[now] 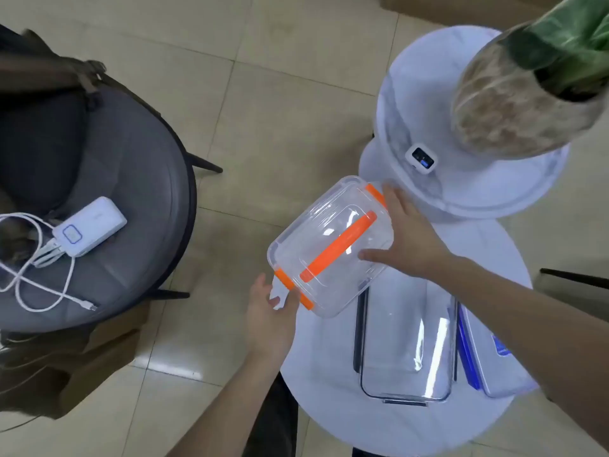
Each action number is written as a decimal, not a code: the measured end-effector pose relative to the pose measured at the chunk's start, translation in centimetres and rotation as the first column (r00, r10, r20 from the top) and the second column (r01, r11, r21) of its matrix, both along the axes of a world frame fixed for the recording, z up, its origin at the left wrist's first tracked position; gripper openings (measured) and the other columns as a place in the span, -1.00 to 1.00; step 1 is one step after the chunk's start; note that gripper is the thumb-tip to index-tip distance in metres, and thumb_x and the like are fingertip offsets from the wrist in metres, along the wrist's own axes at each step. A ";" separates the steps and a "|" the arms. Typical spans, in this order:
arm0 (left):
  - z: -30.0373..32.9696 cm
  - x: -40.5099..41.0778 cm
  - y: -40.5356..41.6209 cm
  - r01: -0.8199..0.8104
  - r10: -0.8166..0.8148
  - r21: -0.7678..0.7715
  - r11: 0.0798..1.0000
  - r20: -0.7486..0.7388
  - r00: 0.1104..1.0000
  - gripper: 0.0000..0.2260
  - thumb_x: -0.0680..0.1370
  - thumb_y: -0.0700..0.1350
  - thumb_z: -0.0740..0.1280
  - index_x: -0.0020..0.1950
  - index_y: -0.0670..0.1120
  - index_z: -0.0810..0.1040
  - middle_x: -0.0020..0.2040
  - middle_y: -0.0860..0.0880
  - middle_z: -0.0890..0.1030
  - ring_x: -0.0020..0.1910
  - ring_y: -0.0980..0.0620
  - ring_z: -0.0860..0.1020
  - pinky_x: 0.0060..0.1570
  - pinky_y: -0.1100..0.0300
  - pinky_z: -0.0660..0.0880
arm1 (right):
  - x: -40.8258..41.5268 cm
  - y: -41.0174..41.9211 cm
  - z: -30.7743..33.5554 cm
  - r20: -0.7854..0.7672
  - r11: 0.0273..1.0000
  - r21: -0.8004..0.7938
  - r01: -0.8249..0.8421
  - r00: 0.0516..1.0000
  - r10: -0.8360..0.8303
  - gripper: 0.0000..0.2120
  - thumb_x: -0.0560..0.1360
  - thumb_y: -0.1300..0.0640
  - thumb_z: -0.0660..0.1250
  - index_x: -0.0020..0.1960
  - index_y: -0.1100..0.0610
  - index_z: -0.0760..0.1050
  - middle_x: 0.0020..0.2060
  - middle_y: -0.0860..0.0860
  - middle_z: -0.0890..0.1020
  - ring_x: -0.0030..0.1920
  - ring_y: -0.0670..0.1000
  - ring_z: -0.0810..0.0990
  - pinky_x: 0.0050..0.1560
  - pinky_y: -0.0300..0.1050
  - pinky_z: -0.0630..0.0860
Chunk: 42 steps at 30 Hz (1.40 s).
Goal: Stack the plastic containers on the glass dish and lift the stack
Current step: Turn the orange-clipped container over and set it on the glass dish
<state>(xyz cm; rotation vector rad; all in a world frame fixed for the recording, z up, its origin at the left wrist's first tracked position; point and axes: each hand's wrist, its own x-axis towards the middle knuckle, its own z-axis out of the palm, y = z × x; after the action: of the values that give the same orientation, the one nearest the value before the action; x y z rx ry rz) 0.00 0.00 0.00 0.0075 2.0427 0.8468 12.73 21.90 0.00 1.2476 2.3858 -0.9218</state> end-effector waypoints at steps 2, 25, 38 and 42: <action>-0.9 0.1 0.0 -0.029 0.028 0.034 0.999 0.032 0.999 -0.42 0.54 0.03 0.45 0.51 -0.05 0.35 0.41 -0.02 0.54 0.27 -0.03 0.60 0.17 0.06 0.56 | -0.5 0.4 -0.8 -0.045 1.000 -0.012 0.018 0.999 -0.019 0.22 0.24 -0.19 0.59 0.61 0.10 -0.11 0.59 0.10 0.08 0.59 0.10 0.02 0.51 0.16 0.17; -4.2 0.5 0.5 -0.087 0.082 0.080 0.993 0.066 0.994 -0.56 0.45 -0.21 0.54 0.27 0.05 0.56 -0.01 -0.04 0.72 0.02 -0.10 0.70 0.05 -0.19 0.66 | -1.6 0.4 -3.4 0.091 0.998 -0.059 0.017 0.996 -0.012 0.28 0.26 -0.09 0.61 0.59 -0.05 -0.31 0.39 0.18 0.25 0.35 0.26 0.27 0.27 0.13 0.33; -3.8 0.6 0.9 -0.104 0.096 0.091 0.990 0.083 0.992 -0.57 0.46 -0.23 0.54 0.27 0.01 0.55 0.05 -0.06 0.70 0.08 -0.10 0.67 0.04 -0.18 0.67 | -1.6 0.5 -3.4 0.092 0.999 -0.037 -0.018 0.996 0.021 0.29 0.25 -0.13 0.60 0.60 0.00 -0.29 0.34 0.22 0.28 0.27 0.26 0.30 0.24 0.13 0.31; -3.8 0.6 0.9 -0.097 0.089 0.105 0.990 0.084 0.992 -0.57 0.46 -0.21 0.54 0.27 0.04 0.55 0.06 -0.01 0.70 0.08 -0.07 0.68 0.05 -0.18 0.66 | -1.4 0.6 -3.4 0.092 0.999 -0.031 -0.036 0.995 0.039 0.28 0.27 -0.16 0.59 0.60 0.00 -0.30 0.36 0.21 0.27 0.28 0.26 0.31 0.27 0.13 0.30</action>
<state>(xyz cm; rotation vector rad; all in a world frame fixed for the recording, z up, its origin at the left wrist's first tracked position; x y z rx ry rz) 0.57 0.86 -3.80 -0.0603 1.9326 1.0011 11.30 22.49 -3.36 1.2039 2.3077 -0.8660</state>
